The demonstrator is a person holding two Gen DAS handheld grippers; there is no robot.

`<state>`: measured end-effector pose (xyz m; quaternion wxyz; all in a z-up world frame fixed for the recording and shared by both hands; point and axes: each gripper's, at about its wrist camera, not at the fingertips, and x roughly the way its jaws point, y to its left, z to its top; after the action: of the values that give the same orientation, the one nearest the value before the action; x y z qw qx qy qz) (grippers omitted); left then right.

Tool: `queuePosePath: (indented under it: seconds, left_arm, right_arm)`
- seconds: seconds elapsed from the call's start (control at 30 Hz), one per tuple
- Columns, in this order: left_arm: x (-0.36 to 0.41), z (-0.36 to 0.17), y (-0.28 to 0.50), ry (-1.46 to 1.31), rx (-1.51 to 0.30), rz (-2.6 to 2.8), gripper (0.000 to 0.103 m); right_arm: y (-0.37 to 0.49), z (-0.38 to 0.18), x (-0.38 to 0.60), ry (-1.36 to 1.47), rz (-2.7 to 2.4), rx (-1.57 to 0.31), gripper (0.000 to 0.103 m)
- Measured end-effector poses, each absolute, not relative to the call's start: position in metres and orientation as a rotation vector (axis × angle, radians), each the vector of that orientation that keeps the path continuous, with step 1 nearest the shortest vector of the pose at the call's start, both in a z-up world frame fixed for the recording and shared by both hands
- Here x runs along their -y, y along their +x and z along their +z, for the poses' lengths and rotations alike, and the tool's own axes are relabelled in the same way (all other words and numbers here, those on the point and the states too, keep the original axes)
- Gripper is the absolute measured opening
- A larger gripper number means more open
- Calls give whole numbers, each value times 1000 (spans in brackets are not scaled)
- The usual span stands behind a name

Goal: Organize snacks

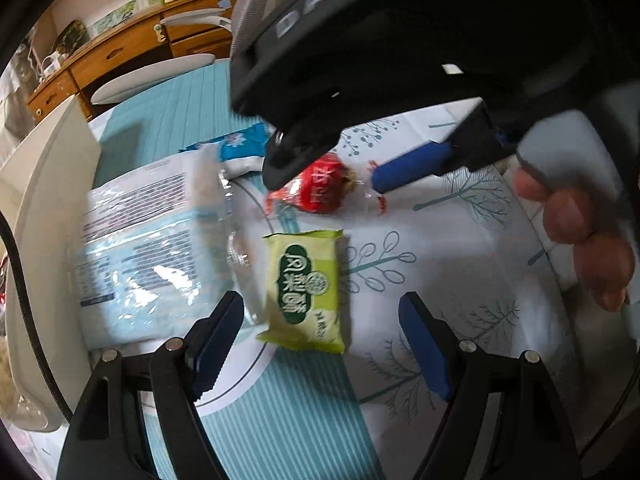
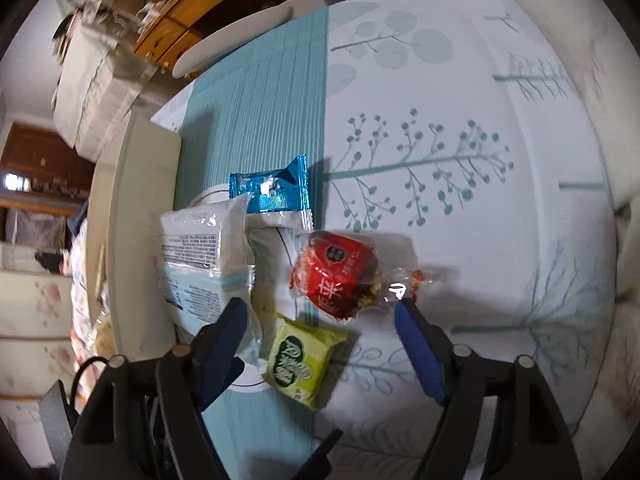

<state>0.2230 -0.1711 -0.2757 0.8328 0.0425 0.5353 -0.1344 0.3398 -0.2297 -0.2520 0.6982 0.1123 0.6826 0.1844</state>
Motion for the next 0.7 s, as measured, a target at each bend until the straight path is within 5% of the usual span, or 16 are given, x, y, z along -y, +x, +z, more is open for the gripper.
queuePosePath:
  seconds: [0.13,0.3,0.37,0.57,0.7]
  left_arm:
    - [176,-281,225,112,-1141,-275,79]
    - [179,-285,232,125,-1152,-247,75]
    - [180,-287,234,130,-1149,-232,72]
    - [182,-289,235,124,-1158,-236,46]
    - [180,-289,234,108,-1156,-229,40]
  right_arm:
    - [343,-254,231,201,442,-1515,55]
    - [345,-263,244,157,440,-1528,15]
    - [344,-271,253,173,432,-1561,8]
    - [342,-268,261,188,433,-1548,3]
    - [339,-266,267,195,430,-1543,3]
